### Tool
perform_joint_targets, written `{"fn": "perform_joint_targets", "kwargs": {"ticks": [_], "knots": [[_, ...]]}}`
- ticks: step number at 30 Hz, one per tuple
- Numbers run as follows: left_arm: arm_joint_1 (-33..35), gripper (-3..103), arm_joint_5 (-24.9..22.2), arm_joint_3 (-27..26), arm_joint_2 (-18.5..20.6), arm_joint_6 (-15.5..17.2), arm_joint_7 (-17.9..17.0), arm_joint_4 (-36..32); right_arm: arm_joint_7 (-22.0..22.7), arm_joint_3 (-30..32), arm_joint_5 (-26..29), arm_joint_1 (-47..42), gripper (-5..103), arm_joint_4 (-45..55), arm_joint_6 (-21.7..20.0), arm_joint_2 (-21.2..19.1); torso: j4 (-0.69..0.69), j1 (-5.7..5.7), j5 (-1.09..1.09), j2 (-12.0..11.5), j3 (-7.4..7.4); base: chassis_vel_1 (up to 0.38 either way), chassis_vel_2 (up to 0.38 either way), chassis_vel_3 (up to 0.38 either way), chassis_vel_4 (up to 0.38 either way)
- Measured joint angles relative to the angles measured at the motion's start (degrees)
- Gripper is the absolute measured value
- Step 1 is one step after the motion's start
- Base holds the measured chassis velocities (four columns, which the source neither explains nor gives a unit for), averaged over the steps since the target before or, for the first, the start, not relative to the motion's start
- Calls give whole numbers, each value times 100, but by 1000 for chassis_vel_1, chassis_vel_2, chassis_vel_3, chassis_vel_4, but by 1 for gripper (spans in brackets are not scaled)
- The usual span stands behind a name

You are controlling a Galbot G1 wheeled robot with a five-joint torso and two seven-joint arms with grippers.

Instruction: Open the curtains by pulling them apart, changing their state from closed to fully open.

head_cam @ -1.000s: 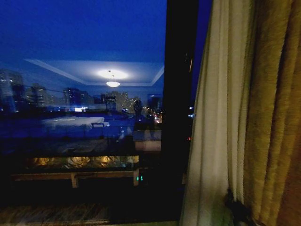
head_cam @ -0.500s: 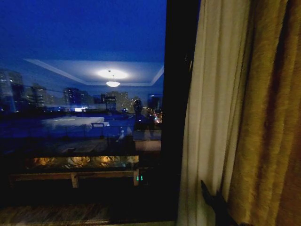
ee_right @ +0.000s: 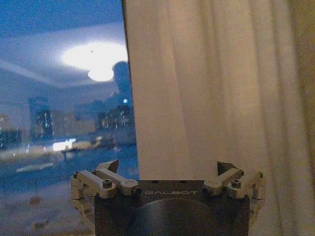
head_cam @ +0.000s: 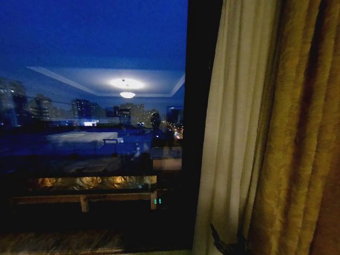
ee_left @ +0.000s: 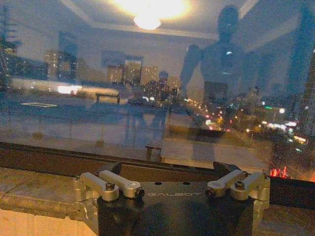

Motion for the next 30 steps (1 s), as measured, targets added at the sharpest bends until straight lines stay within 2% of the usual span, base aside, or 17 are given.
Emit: {"fn": "perform_joint_targets", "kwargs": {"ticks": [3,10,13,14,16,17,20,23,30], "knots": [[8,100,-53,-8,37,83,-62,-157,0,-182,-334,16,100,-295,54,0,0,0,0,0,0,0,0,0,0],[51,100,-93,-6,61,349,-342,-584,-67,-261,-578,-83,100,-440,200,0,-1,0,0,0,0,0,0,0,0],[132,100,-100,45,83,763,-602,-1083,-70,-261,-593,-85,100,-295,201,0,-1,0,1,0,0,0,0,0,0],[132,100,-100,45,83,763,-602,-1083,-70,-261,-593,-85,100,-295,201,0,-1,0,1,0,0,0,0,0,0],[140,100,-106,95,133,1147,-776,-1425,-23,-253,-578,18,100,-171,94,0,0,0,0,1,0,0,0,0,0],[140,100,-106,95,133,1147,-776,-1425,-23,-253,-578,18,100,-171,94,0,0,0,0,1,0,0,0,0,0],[112,100,-186,164,218,1528,-899,-1753,6,-240,-405,55,100,48,-101,0,-1,1,0,1,0,0,0,0,0],[101,100,-211,200,242,1618,-905,-1870,18,-238,-222,54,100,205,-249,0,-1,1,0,1,0,0,0,0,0],[136,100,-433,196,327,1715,-579,-2132,61,-199,198,61,100,644,-689,0,-1,1,0,1,1,0,0,0,0]]}}
